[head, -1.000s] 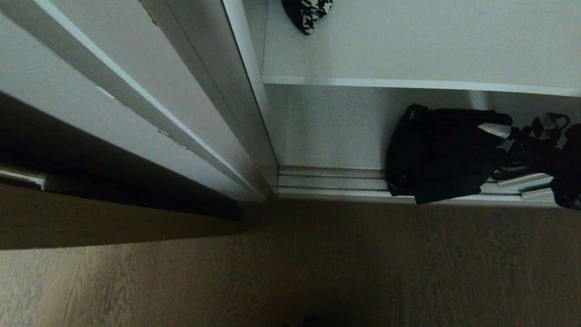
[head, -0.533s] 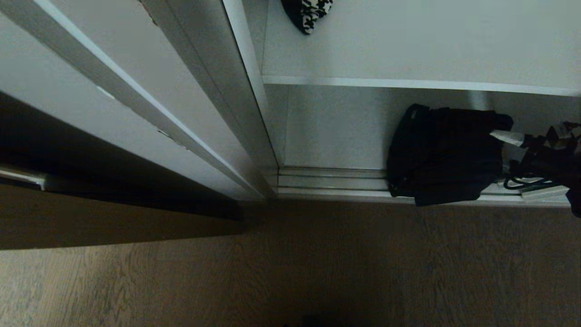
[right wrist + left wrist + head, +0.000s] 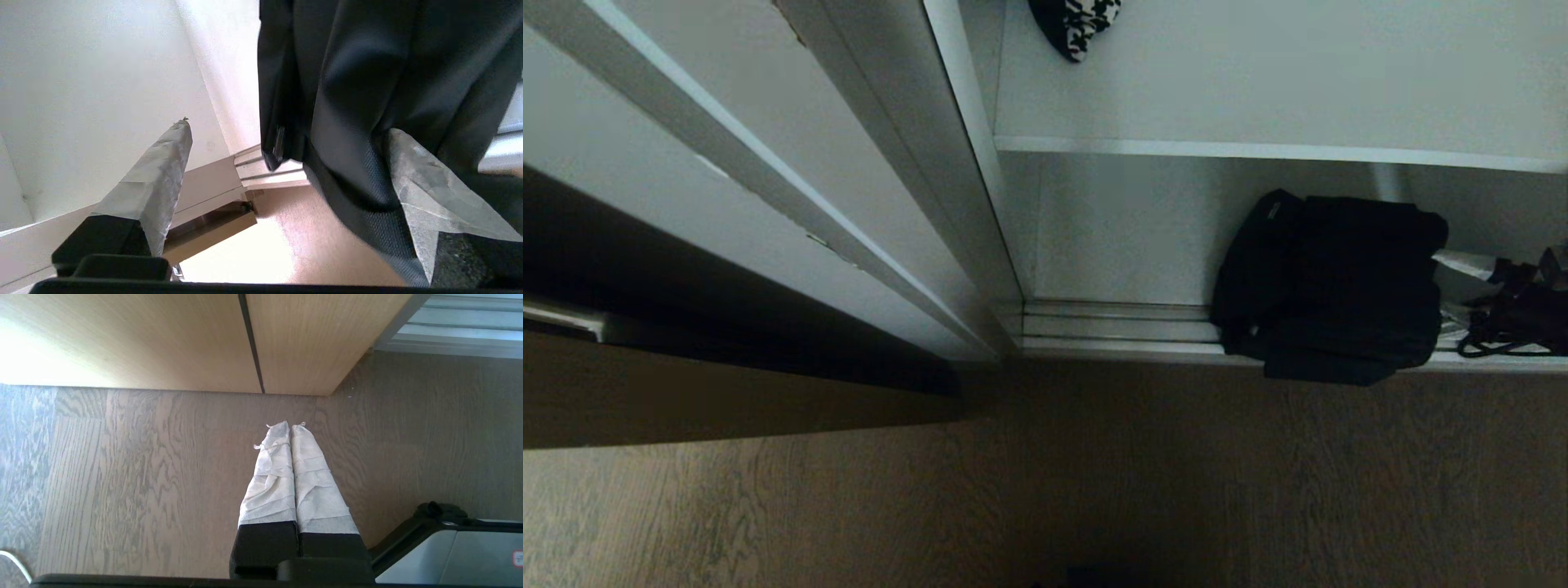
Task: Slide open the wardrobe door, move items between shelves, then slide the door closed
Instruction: Place the bag on the lower shelf
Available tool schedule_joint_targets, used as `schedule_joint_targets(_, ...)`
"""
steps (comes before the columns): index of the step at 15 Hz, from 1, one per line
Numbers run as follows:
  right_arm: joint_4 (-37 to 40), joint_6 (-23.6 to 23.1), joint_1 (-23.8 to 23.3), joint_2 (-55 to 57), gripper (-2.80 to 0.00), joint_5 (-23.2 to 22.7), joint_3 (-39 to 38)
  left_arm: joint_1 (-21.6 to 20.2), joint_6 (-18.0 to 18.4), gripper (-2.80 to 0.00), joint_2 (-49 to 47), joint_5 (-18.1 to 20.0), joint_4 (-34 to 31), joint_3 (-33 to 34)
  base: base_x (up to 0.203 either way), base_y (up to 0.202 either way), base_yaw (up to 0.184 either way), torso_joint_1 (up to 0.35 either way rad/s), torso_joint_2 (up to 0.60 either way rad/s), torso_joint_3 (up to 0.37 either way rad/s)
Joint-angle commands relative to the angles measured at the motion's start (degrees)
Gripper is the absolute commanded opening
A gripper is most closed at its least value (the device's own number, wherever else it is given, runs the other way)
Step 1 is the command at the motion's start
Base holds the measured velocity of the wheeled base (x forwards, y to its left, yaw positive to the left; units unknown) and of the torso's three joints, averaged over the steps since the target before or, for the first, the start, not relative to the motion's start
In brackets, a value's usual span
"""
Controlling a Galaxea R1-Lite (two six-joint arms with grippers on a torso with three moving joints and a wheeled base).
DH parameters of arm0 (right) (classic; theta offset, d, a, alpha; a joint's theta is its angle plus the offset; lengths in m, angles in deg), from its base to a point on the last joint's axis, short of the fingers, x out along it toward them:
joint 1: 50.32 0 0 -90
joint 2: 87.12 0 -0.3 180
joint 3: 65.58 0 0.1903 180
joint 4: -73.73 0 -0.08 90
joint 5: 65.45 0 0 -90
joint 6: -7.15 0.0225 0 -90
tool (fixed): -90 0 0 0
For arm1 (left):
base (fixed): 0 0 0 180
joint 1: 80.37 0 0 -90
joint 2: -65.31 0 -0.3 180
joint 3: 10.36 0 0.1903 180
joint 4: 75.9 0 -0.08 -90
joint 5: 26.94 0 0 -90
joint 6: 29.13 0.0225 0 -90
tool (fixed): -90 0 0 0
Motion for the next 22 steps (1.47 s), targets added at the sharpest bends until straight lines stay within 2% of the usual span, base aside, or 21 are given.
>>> schedule_joint_targets(1, -0.34, -0.48, -1.03, -2.09, 0.00, -0.37, -3.56, -0.02, 0.00, -2.80, 0.03, 0.00, 0.01, 0.00, 0.000, 0.000, 0.000, 0.000, 0.00, 0.000)
schedule_joint_targets(5, -0.25, -2.03, -2.35, -4.74, 0.00, -0.45, -9.40, -0.02, 0.00, -2.80, 0.03, 0.00, 0.01, 0.00, 0.000, 0.000, 0.000, 0.000, 0.00, 0.000)
schedule_joint_targets(6, -0.25, -2.13, -2.36, -5.90, -2.80, -0.45, -11.05, -0.02, 0.00, -2.80, 0.03, 0.00, 0.01, 0.00, 0.000, 0.000, 0.000, 0.000, 0.00, 0.000)
schedule_joint_targets(11, -0.11, -2.29, -4.44, -9.22, -2.80, -0.54, -17.96, -0.02, 0.00, -2.80, 0.03, 0.00, 0.01, 0.00, 0.000, 0.000, 0.000, 0.000, 0.00, 0.000)
schedule_joint_targets(13, -0.32, -5.96, -6.03, -9.91, -2.80, -0.54, -21.39, -0.02, 0.00, -2.80, 0.03, 0.00, 0.01, 0.00, 0.000, 0.000, 0.000, 0.000, 0.00, 0.000)
schedule_joint_targets(15, -0.07, -7.40, -6.98, -9.99, -2.80, -0.54, -23.79, -0.02, 0.00, -2.80, 0.03, 0.00, 0.01, 0.00, 0.000, 0.000, 0.000, 0.000, 0.00, 0.000)
schedule_joint_targets(17, 0.10, -7.60, -6.54, -11.30, -2.80, -0.54, -27.72, -0.02, 0.00, -2.80, 0.03, 0.00, 0.01, 0.00, 0.000, 0.000, 0.000, 0.000, 0.00, 0.000)
schedule_joint_targets(19, 0.71, -8.60, -4.16, -13.32, -2.80, -0.54, -31.57, -0.02, 0.00, -2.80, 0.03, 0.00, 0.01, 0.00, 0.000, 0.000, 0.000, 0.000, 0.00, 0.000)
schedule_joint_targets(22, 1.30, -13.51, -2.36, -12.61, -2.80, -0.19, -34.00, -0.02, 0.00, -2.80, 0.03, 0.00, 0.01, 0.00, 0.000, 0.000, 0.000, 0.000, 0.00, 0.000)
